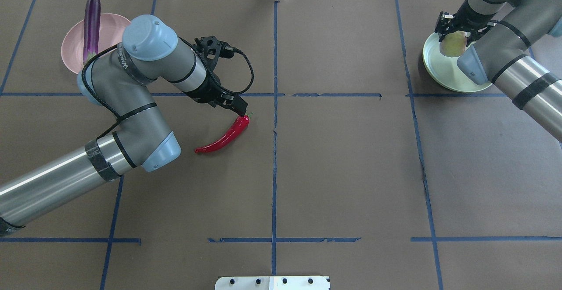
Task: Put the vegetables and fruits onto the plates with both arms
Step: 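Carry peach to green plate with right gripper while left grasps chili pepper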
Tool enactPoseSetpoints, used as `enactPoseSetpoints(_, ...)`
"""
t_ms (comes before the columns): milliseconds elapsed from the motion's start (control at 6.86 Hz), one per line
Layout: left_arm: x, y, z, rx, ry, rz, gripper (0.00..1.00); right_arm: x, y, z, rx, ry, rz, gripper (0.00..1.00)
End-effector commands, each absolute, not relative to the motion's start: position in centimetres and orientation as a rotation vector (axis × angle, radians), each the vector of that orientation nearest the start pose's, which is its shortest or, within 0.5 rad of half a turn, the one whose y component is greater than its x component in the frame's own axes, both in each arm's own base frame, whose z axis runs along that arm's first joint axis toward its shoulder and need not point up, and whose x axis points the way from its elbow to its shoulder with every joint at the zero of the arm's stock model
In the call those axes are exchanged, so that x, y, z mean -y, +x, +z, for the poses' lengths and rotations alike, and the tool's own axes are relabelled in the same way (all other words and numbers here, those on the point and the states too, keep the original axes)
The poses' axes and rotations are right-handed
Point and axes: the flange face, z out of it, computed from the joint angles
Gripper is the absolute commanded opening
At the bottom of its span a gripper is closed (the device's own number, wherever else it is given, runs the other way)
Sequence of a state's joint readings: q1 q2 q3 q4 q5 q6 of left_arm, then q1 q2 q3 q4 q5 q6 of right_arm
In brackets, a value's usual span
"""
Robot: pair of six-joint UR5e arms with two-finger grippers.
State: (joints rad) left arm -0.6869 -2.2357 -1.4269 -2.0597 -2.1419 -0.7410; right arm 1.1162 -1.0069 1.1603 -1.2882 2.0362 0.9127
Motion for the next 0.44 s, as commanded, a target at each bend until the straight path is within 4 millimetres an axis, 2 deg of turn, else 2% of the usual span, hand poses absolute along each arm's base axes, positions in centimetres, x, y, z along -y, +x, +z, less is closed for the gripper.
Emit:
enactPoseSetpoints(0, 49.6, 54.5, 27.0, -1.012, 0.376, 0.505, 0.96, 70.7, -23.8, 52.1, 0.595, 0.061, 0.335, 1.00)
enactPoseSetpoints(146, 49.0, 55.2, 27.1, -1.001, 0.390, 0.524, 0.96, 70.7, -23.7, 52.0, 0.596, 0.070, 0.311, 1.00)
enactPoseSetpoints(292, 48.4, 56.3, 27.5, -0.974, 0.406, 0.522, 0.95, 71.1, -22.9, 50.8, 0.617, 0.092, 0.285, 1.00)
